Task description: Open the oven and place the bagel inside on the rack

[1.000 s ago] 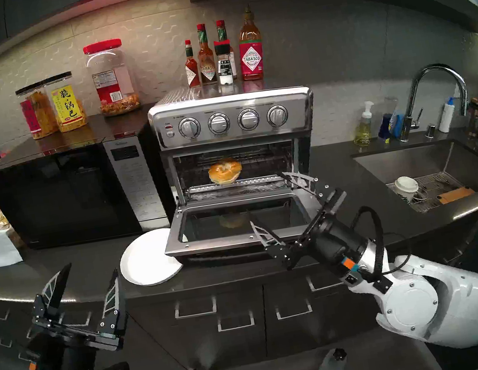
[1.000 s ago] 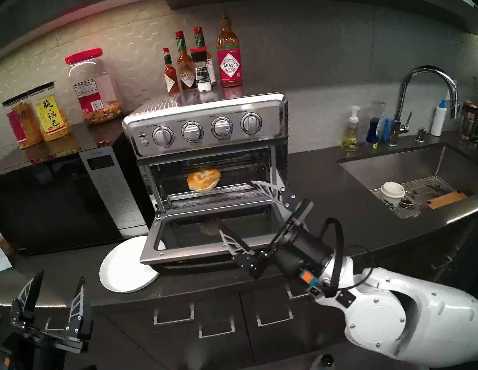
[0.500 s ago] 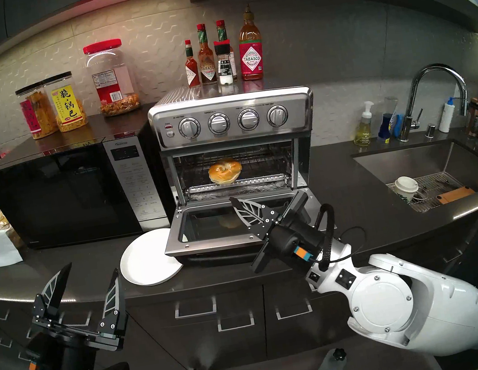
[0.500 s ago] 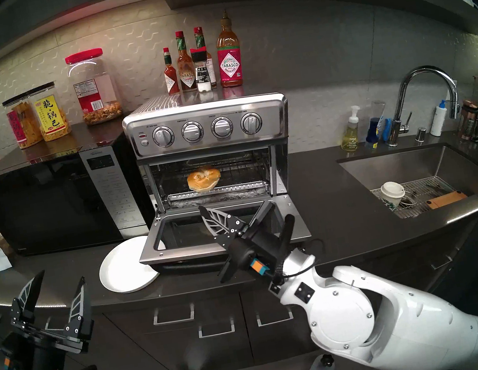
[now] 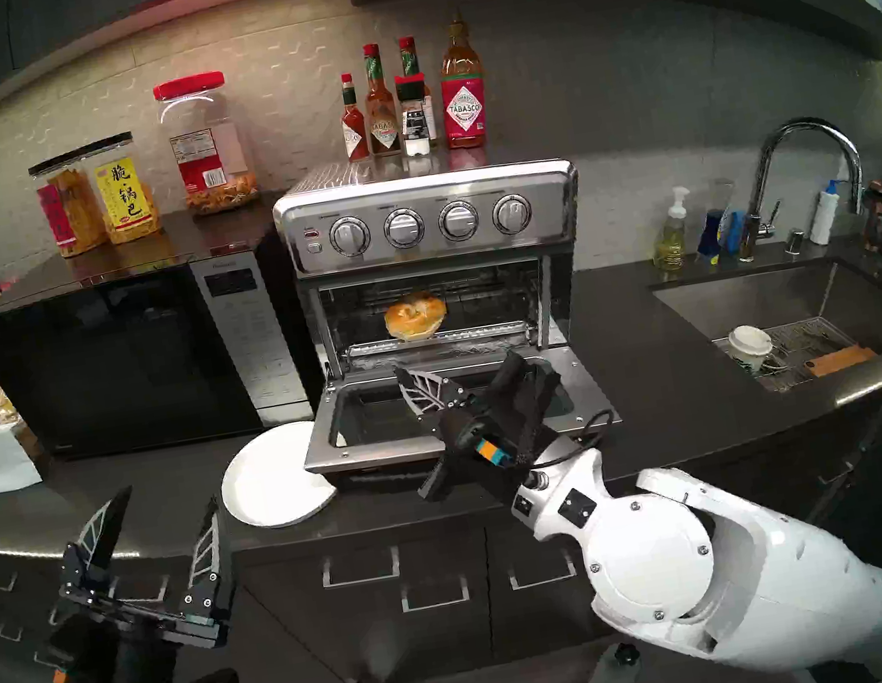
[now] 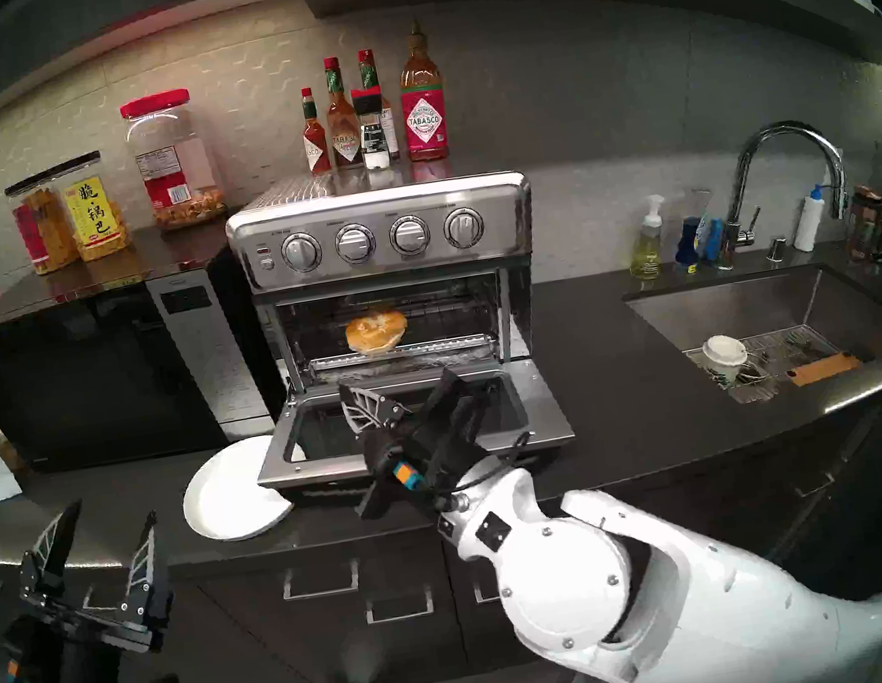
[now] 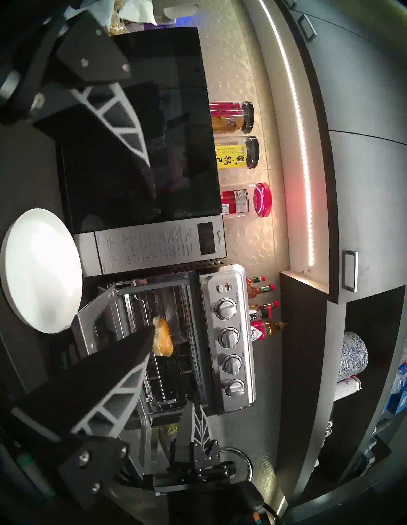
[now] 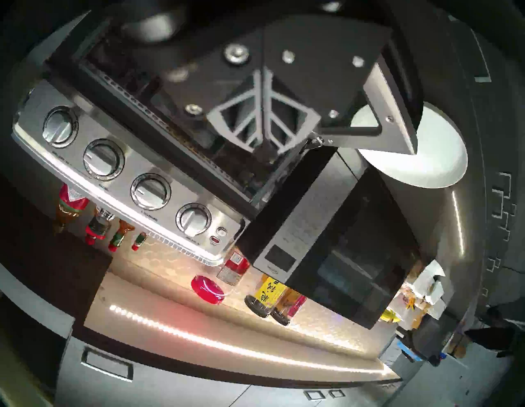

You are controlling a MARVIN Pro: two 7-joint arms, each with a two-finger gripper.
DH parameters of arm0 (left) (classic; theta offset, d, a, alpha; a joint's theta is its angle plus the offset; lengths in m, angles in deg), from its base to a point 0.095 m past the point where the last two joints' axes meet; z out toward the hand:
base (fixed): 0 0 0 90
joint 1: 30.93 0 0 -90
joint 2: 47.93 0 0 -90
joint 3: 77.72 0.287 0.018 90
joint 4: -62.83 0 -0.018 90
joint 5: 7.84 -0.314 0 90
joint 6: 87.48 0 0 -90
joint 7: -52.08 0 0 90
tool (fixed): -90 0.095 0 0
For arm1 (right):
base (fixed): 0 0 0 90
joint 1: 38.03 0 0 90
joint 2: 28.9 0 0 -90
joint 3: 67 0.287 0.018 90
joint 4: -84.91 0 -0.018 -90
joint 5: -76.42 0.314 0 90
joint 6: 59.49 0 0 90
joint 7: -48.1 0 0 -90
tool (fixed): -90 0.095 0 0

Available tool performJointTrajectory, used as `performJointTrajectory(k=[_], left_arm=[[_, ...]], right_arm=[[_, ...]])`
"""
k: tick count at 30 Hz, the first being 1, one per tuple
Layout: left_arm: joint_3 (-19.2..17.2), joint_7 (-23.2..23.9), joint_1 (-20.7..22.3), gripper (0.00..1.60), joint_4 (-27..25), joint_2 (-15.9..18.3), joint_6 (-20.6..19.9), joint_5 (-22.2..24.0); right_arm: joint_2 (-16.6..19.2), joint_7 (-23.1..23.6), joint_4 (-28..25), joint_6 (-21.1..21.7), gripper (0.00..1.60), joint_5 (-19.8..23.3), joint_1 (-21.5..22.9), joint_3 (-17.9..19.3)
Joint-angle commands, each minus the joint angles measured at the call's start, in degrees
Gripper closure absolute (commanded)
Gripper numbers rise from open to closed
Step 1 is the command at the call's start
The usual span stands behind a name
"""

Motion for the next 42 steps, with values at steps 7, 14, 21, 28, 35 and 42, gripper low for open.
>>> performJointTrajectory(k=[7, 14, 21, 28, 35, 42], left_arm=[[-0.2, 0.0, -0.1, 0.0, -1.3, -0.3, 0.2, 0.0], [-0.2, 0.1, 0.0, 0.0, -1.3, -0.4, 0.2, 0.0], [-0.2, 0.3, 0.0, 0.0, -1.3, -0.4, 0.2, 0.1], [-0.2, 0.4, 0.1, 0.0, -1.3, -0.5, 0.2, 0.1], [-0.2, 0.5, 0.2, 0.0, -1.3, -0.5, 0.2, 0.1], [-0.3, 0.5, 0.1, 0.0, -1.3, -0.7, 0.1, 0.1]], right_arm=[[0.6, -2.6, -0.6, 0.9, 1.6, 0.3, -1.4, 2.6], [0.4, -2.7, 1.3, -0.6, 1.6, 0.0, -1.5, 2.5], [-3.2, -2.2, 5.4, -0.8, 1.6, -0.2, 1.0, 1.7], [-5.9, -1.9, 8.0, -1.1, 1.6, 0.4, 3.3, 2.0], [-7.5, -2.0, 8.7, -1.0, 1.6, 1.5, 4.8, 3.4], [-8.5, -2.0, 9.6, 0.7, 1.6, 3.4, 4.2, 3.8]])
